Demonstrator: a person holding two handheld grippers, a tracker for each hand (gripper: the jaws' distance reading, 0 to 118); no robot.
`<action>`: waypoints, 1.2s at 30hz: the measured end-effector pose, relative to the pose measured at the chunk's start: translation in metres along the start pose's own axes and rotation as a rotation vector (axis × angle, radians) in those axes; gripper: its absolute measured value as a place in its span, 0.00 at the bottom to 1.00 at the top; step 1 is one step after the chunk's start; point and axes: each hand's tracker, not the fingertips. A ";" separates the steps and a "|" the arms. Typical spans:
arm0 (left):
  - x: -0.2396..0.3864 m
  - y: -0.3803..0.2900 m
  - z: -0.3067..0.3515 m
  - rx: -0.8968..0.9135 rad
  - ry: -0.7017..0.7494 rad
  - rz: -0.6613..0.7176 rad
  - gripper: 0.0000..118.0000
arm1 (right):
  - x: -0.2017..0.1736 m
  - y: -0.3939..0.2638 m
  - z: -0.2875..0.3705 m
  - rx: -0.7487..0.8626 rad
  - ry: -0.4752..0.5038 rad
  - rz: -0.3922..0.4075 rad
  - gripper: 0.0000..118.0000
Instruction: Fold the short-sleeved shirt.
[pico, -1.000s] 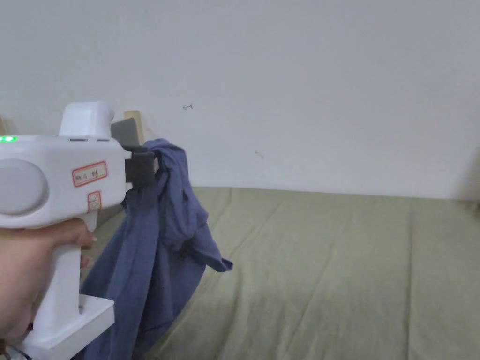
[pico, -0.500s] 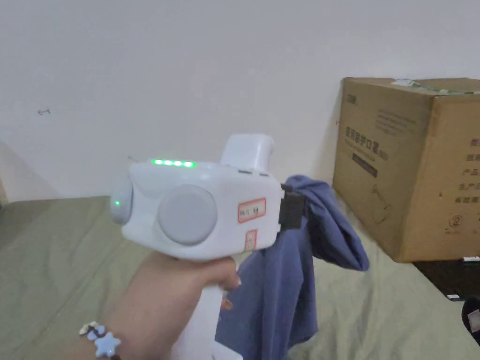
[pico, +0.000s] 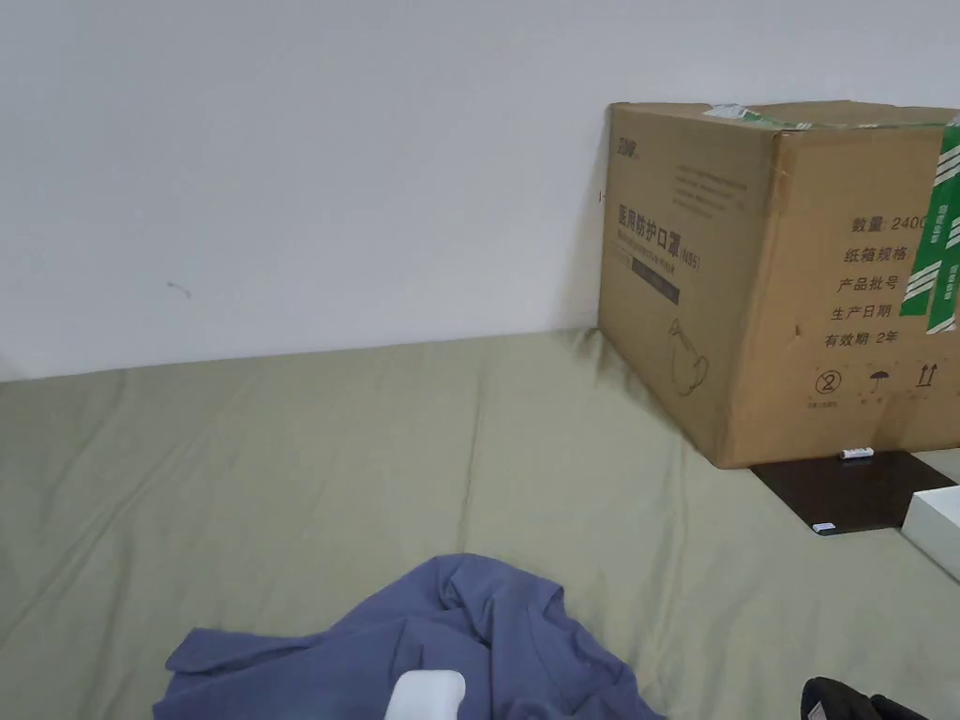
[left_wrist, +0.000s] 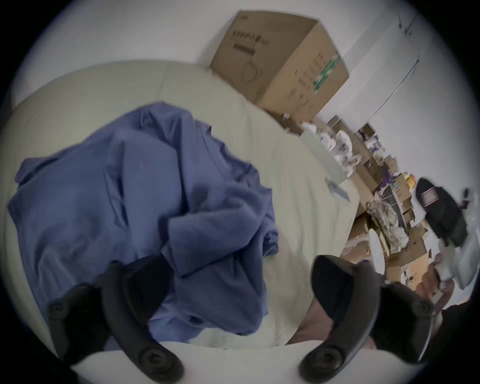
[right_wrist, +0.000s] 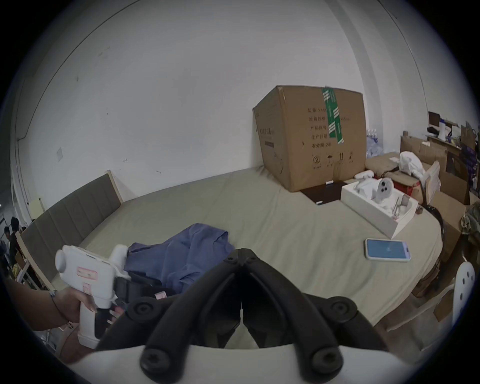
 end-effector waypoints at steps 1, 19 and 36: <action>-0.001 0.004 0.010 0.039 -0.021 -0.002 0.94 | -0.003 0.000 -0.001 0.000 0.003 -0.002 0.00; 0.022 -0.115 0.264 0.926 0.548 -0.073 0.00 | -0.081 0.025 0.017 0.343 0.081 0.044 0.00; -0.163 0.050 0.140 0.304 0.493 0.089 1.00 | -0.083 0.018 -0.027 0.156 0.156 0.123 0.00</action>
